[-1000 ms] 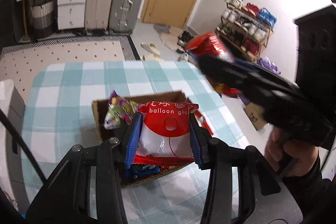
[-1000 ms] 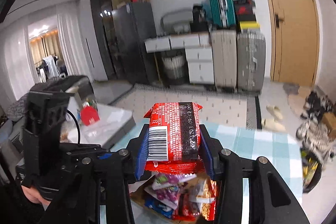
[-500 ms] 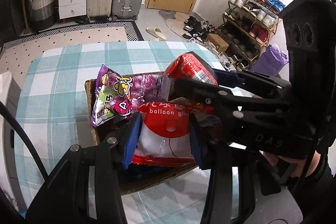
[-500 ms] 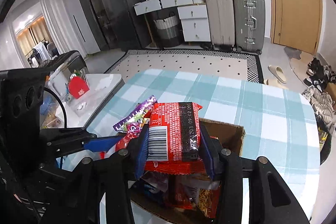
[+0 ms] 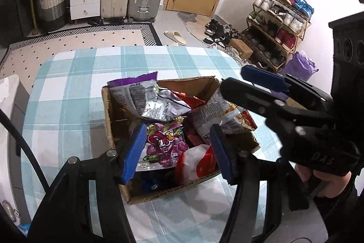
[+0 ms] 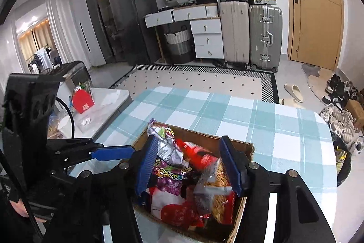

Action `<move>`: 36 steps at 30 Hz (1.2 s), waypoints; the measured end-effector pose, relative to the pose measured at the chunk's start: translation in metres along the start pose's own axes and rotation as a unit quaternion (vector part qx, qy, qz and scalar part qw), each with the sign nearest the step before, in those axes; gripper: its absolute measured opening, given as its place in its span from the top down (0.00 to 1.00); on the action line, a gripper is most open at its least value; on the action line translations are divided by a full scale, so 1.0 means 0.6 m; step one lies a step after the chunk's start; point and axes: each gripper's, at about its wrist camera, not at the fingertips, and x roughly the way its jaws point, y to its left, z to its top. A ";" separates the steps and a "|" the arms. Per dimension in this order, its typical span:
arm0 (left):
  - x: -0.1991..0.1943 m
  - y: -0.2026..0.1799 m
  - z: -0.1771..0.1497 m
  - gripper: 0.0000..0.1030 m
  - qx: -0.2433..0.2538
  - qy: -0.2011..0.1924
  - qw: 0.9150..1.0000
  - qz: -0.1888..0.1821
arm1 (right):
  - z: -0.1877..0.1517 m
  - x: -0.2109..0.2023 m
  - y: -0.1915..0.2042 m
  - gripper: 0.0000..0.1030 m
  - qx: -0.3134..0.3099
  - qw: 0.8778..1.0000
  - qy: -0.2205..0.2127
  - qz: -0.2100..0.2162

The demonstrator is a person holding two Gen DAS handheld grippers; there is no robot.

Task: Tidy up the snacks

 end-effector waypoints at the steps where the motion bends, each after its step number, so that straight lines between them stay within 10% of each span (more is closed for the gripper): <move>1: -0.005 -0.002 -0.001 0.46 0.001 -0.002 1.000 -0.001 | -0.001 -0.006 0.000 0.43 0.000 1.000 -0.003 0.000; 6: -0.044 -0.009 -0.014 0.45 0.002 -0.026 1.000 0.003 | -0.003 -0.043 0.003 0.41 0.001 1.000 -0.025 0.002; 10: -0.090 -0.014 -0.029 0.24 -0.004 -0.065 0.998 0.023 | -0.011 -0.091 0.010 0.32 0.003 0.998 -0.064 0.005; 25: -0.260 -0.090 -0.099 0.16 0.028 -0.171 0.981 0.086 | -0.061 -0.284 0.062 0.04 0.016 0.984 -0.171 0.035; 28: -0.292 -0.105 -0.119 0.01 0.038 -0.196 0.974 0.109 | -0.076 -0.318 0.067 0.01 0.017 0.982 -0.188 0.032; 36: -0.339 -0.105 -0.178 0.01 0.038 -0.258 0.954 0.145 | -0.140 -0.373 0.059 0.01 0.011 0.972 -0.237 -0.003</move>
